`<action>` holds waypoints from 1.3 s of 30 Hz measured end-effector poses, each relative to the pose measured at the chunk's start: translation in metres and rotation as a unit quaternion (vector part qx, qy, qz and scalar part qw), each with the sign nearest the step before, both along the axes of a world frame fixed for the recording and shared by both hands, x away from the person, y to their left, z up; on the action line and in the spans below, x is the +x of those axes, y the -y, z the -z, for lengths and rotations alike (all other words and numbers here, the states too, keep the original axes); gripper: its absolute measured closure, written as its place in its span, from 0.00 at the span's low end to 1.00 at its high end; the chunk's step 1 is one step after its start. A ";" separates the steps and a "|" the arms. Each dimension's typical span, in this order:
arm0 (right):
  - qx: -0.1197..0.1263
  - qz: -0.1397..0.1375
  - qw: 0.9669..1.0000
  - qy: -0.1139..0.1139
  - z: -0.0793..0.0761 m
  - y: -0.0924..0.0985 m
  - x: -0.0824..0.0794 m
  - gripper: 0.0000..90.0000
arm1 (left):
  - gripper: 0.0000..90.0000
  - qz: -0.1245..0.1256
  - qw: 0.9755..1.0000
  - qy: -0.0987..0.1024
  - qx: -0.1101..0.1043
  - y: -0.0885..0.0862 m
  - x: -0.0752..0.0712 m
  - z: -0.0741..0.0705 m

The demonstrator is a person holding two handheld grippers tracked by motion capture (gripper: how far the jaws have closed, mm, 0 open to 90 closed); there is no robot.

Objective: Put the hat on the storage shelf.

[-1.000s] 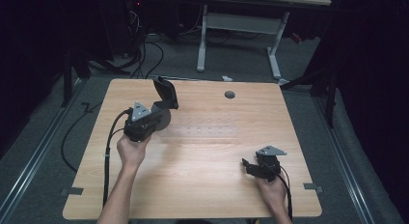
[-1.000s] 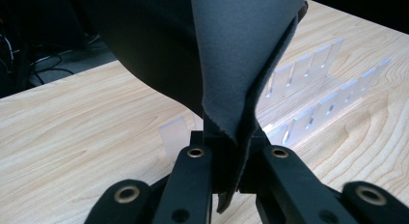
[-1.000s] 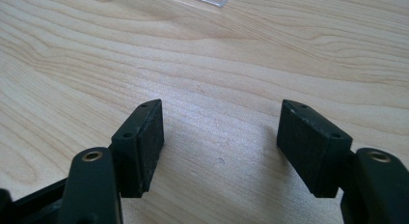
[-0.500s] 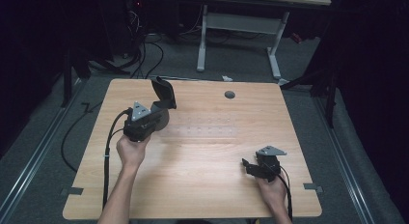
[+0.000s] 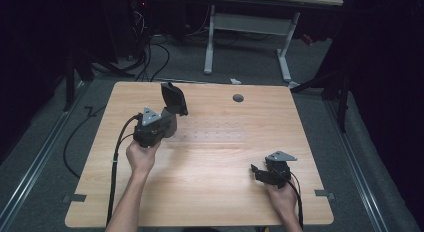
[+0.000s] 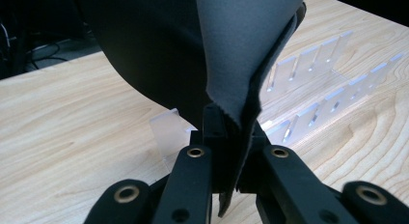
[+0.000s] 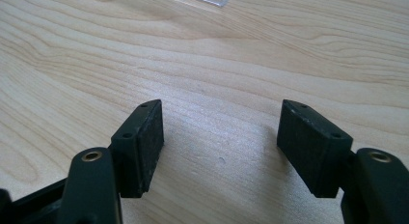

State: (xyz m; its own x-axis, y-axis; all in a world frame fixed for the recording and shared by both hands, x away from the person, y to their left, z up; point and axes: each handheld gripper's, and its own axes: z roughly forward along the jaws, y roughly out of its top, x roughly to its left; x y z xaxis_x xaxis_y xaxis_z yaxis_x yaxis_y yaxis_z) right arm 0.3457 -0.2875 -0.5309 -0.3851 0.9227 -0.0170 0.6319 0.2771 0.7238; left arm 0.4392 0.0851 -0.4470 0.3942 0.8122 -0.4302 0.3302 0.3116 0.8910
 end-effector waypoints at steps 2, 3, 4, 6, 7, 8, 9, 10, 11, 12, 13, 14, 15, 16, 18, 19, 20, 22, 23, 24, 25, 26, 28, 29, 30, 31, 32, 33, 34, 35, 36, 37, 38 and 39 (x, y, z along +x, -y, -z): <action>0.000 0.000 1.000 0.000 0.000 0.000 0.000 0.37 | 0.96 0.000 1.000 -0.005 -0.003 -0.001 0.001 0.003; 0.000 0.000 1.000 0.000 0.000 0.000 0.000 0.37 | 0.96 -0.001 1.000 -0.008 -0.006 -0.002 0.001 0.004; 0.000 0.000 1.000 0.000 0.000 0.000 0.000 0.37 | 0.96 0.000 1.000 -0.011 -0.008 -0.002 0.001 0.006; 0.000 0.000 1.000 0.000 0.000 0.000 0.000 0.37 | 0.95 0.001 1.000 -0.014 -0.013 -0.003 0.000 0.009; 0.000 0.000 1.000 0.000 0.000 0.000 0.000 0.37 | 0.95 0.002 1.000 -0.014 -0.014 -0.003 0.000 0.009; 0.000 0.000 1.000 0.000 0.000 0.000 0.000 0.37 | 0.95 0.004 1.000 -0.014 -0.015 -0.002 0.000 0.010; 0.000 0.000 1.000 0.000 0.000 0.000 0.000 0.37 | 0.95 0.005 1.000 -0.014 -0.015 -0.002 -0.001 0.010; 0.000 0.000 1.000 0.000 0.000 0.000 0.000 0.37 | 0.95 0.005 1.000 -0.015 -0.014 -0.002 -0.001 0.010; 0.000 0.000 1.000 0.000 0.000 0.000 0.000 0.37 | 0.95 0.006 1.000 -0.015 -0.013 -0.002 -0.002 0.010; 0.000 0.000 1.000 0.000 0.000 0.000 0.000 0.37 | 0.95 0.006 1.000 -0.016 -0.014 -0.002 -0.002 0.010; 0.000 0.000 1.000 0.000 0.000 0.000 0.000 0.37 | 0.95 0.006 1.000 -0.018 -0.018 -0.003 -0.002 0.010; 0.000 0.000 1.000 0.000 0.000 0.000 0.000 0.37 | 0.94 0.007 1.000 -0.020 -0.020 -0.003 -0.002 0.010; 0.000 0.000 1.000 0.000 0.000 0.000 0.000 0.37 | 0.94 0.007 0.999 -0.022 -0.022 -0.004 -0.003 0.010; 0.000 0.000 1.000 0.000 0.000 0.000 0.000 0.37 | 0.94 0.007 0.999 -0.023 -0.023 -0.004 -0.003 0.011; 0.000 0.000 1.000 0.000 0.000 0.000 0.000 0.37 | 0.94 0.007 0.999 -0.025 -0.022 -0.005 -0.004 0.011; 0.000 0.000 1.000 0.000 0.000 0.000 0.000 0.37 | 0.94 0.007 0.999 -0.025 -0.022 -0.006 -0.005 0.011; 0.000 0.000 1.000 0.000 0.000 0.000 0.000 0.37 | 0.94 0.007 0.999 -0.026 -0.022 -0.006 -0.005 0.011; 0.000 0.000 1.000 0.000 0.000 0.000 0.000 0.37 | 0.94 0.007 0.999 -0.027 -0.022 -0.007 -0.006 0.011; 0.000 0.000 1.000 0.000 0.000 0.000 0.000 0.37 | 0.94 0.007 0.999 -0.027 -0.022 -0.007 -0.006 0.011; 0.000 0.000 1.000 0.000 0.000 0.000 0.000 0.37 | 0.93 0.007 0.999 -0.027 -0.024 -0.007 -0.006 0.011; 0.000 0.000 1.000 0.000 0.000 0.000 0.000 0.37 | 0.93 0.008 0.999 -0.027 -0.025 -0.007 -0.007 0.011; 0.000 0.000 1.000 0.000 0.000 0.000 0.000 0.37 | 0.92 0.008 0.999 -0.027 -0.025 -0.007 -0.007 0.010; 0.000 0.000 1.000 0.000 0.000 0.000 0.000 0.37 | 0.88 0.007 0.999 -0.024 -0.027 -0.008 -0.008 0.009; 0.000 0.000 1.000 0.000 0.000 0.000 0.000 0.37 | 0.87 0.006 0.999 -0.022 -0.027 -0.008 -0.009 0.008; 0.000 0.000 1.000 0.000 0.000 0.000 0.000 0.37 | 0.85 0.007 0.999 -0.021 -0.029 -0.008 -0.010 0.007; 0.000 0.000 1.000 0.000 0.000 0.000 0.000 0.37 | 0.84 0.007 0.999 -0.021 -0.031 -0.009 -0.010 0.006; 0.000 0.000 1.000 0.000 0.000 0.000 0.000 0.37 | 0.81 0.006 0.999 -0.020 -0.032 -0.009 -0.011 0.005; 0.000 0.000 1.000 0.000 0.000 0.000 0.000 0.37 | 0.78 0.004 0.999 -0.018 -0.032 -0.009 -0.011 0.004; 0.000 0.000 1.000 0.000 0.000 0.000 0.000 0.37 | 0.74 0.002 0.999 -0.018 -0.033 -0.010 -0.012 0.004; 0.000 0.000 1.000 0.000 0.000 0.000 0.000 0.37 | 0.71 0.001 0.999 -0.017 -0.034 -0.010 -0.012 0.003; 0.000 0.000 1.000 0.000 0.000 0.000 0.000 0.37 | 0.67 -0.001 0.999 -0.016 -0.036 -0.010 -0.013 0.002; 0.000 0.000 1.000 0.000 0.000 0.000 0.000 0.37 | 0.64 -0.001 0.999 -0.016 -0.037 -0.011 -0.013 0.001; 0.000 0.000 1.000 0.000 0.000 0.000 0.000 0.37 | 0.62 -0.001 0.999 -0.016 -0.039 -0.011 -0.014 0.000; 0.000 0.000 1.000 0.000 0.000 0.000 0.000 0.37 | 0.60 -0.002 0.999 -0.017 -0.039 -0.011 -0.014 0.000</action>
State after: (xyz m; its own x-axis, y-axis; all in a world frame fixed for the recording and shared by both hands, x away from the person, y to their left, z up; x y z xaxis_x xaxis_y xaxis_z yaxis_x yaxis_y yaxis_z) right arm 0.3456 -0.2874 -0.5309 -0.3852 0.9227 -0.0175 0.6320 0.2776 0.7236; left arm 0.4253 0.0966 -0.4470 0.3761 0.7773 -0.5043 0.3582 0.3800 0.8528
